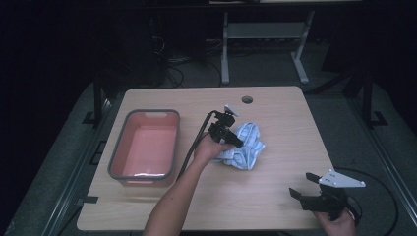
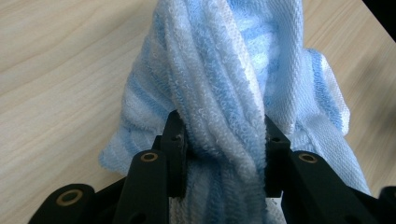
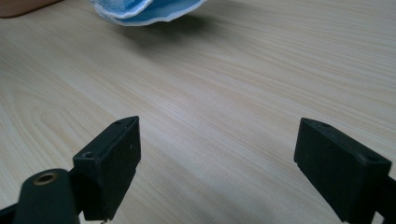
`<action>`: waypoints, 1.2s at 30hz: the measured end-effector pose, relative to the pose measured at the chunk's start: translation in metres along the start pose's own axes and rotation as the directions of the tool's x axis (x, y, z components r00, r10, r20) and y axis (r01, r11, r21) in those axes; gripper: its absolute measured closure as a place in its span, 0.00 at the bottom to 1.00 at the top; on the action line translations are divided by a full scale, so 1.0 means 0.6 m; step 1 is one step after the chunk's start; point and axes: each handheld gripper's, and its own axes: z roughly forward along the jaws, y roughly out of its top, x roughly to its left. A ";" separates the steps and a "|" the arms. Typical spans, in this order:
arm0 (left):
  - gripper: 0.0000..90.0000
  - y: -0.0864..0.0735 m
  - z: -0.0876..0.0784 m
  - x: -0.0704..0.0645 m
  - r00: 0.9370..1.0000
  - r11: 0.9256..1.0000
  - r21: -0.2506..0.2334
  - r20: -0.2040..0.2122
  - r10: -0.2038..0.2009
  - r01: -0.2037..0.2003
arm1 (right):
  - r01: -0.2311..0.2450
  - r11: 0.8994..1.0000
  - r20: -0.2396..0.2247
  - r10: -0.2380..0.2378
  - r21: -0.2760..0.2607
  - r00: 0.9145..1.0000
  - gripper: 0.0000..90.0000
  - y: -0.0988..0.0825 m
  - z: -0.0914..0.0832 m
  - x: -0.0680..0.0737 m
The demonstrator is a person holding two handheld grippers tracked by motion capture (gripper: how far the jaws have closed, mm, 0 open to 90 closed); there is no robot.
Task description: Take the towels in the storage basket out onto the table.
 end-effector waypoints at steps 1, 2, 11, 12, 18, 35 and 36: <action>0.70 0.000 0.000 0.000 1.000 1.000 0.000 0.000 0.000 0.000 | 0.000 1.000 0.000 0.000 0.000 1.000 0.16 0.000 0.000 0.000; 0.70 0.000 0.004 -0.001 1.000 1.000 0.010 -0.007 0.005 -0.005 | 0.001 1.000 0.000 -0.001 0.000 1.000 0.16 0.000 0.000 0.000; 0.69 0.000 0.021 -0.009 1.000 1.000 0.019 -0.019 0.005 -0.005 | 0.008 1.000 -0.002 -0.008 -0.001 1.000 0.16 0.001 0.000 0.001; 0.68 0.000 0.023 -0.009 1.000 1.000 0.021 -0.023 0.004 -0.004 | 0.010 1.000 -0.003 -0.010 -0.002 1.000 0.16 0.001 0.000 0.002; 0.65 -0.002 0.032 -0.012 0.999 1.000 0.024 -0.031 0.009 -0.008 | 0.012 1.000 -0.006 -0.012 -0.002 1.000 0.16 0.001 0.000 0.002; 0.47 -0.003 0.032 -0.026 0.999 1.000 0.007 -0.042 0.021 -0.021 | 0.014 1.000 0.001 -0.014 -0.010 1.000 0.16 0.001 -0.006 0.002; 0.46 -0.003 0.029 -0.026 0.999 1.000 -0.002 -0.040 0.021 -0.021 | 0.014 1.000 0.001 -0.014 -0.009 1.000 0.16 0.001 -0.006 0.002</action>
